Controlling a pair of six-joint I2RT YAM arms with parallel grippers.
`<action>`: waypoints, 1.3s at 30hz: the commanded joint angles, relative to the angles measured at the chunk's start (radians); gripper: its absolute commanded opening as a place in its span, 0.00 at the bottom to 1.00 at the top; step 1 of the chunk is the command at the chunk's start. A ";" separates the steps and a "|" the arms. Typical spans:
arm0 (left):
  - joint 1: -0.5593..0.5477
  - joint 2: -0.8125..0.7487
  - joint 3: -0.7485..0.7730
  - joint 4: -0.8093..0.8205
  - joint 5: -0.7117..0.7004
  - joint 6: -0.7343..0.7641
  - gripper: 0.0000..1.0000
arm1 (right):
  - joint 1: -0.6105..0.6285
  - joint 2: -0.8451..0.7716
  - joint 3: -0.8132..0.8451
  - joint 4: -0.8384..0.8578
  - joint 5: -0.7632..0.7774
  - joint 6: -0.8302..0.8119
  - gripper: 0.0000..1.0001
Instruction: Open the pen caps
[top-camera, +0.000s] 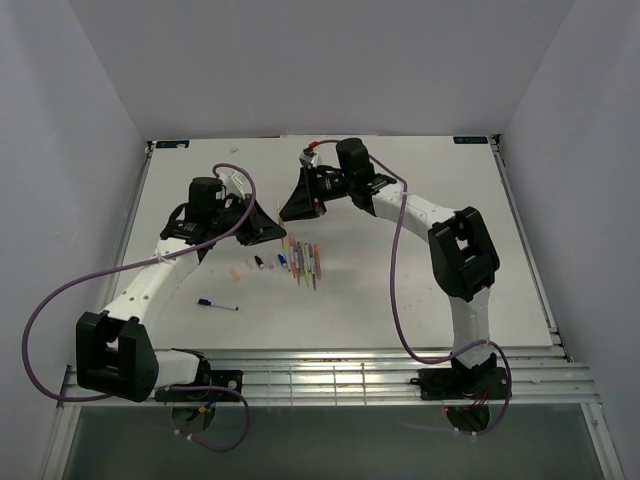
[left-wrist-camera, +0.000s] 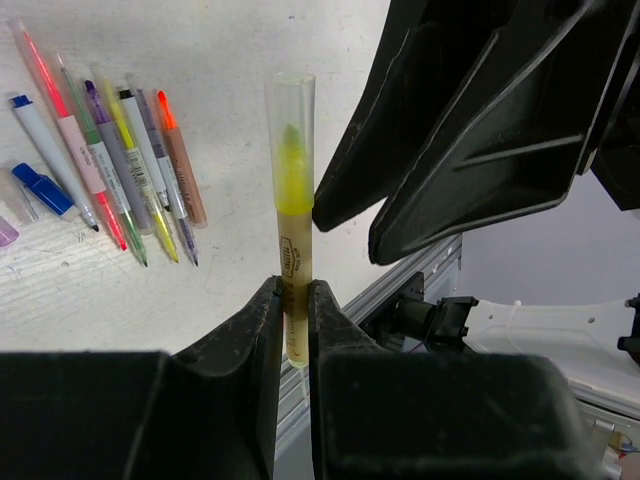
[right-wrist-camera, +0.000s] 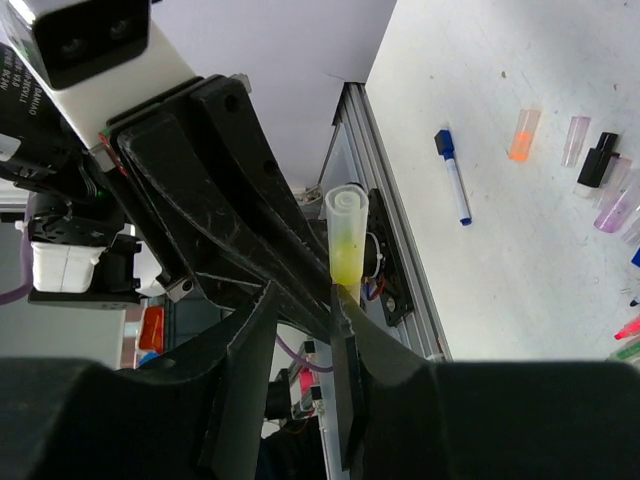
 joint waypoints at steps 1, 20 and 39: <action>-0.004 -0.018 0.038 0.034 -0.002 -0.006 0.00 | 0.019 -0.042 -0.013 0.038 0.007 -0.005 0.34; -0.004 -0.079 -0.005 0.042 -0.027 -0.029 0.00 | 0.047 -0.043 0.038 -0.230 0.077 -0.203 0.32; -0.004 -0.081 0.001 0.045 -0.008 -0.027 0.00 | 0.079 -0.022 0.041 -0.204 0.073 -0.176 0.08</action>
